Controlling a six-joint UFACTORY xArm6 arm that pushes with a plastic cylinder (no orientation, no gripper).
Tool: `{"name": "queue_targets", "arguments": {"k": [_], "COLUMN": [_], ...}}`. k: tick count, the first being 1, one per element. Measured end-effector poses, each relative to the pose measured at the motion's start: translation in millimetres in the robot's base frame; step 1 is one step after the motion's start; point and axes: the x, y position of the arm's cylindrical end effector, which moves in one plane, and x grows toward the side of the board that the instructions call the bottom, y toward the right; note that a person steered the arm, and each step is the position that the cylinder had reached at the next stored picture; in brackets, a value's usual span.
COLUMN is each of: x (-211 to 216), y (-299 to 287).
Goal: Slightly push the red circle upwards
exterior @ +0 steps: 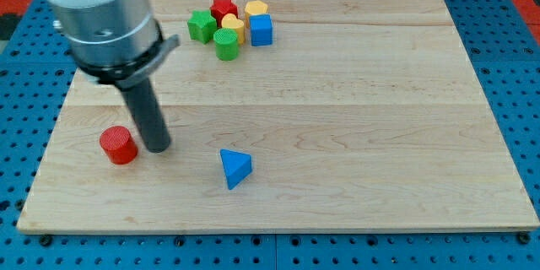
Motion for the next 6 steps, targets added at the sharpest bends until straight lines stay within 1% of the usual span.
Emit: {"name": "queue_targets", "arguments": {"k": [1,2,3,4,5,6], "x": [0,4,30,64,27,-14], "y": [-41,-39,-21,-40,-77,-35]}}
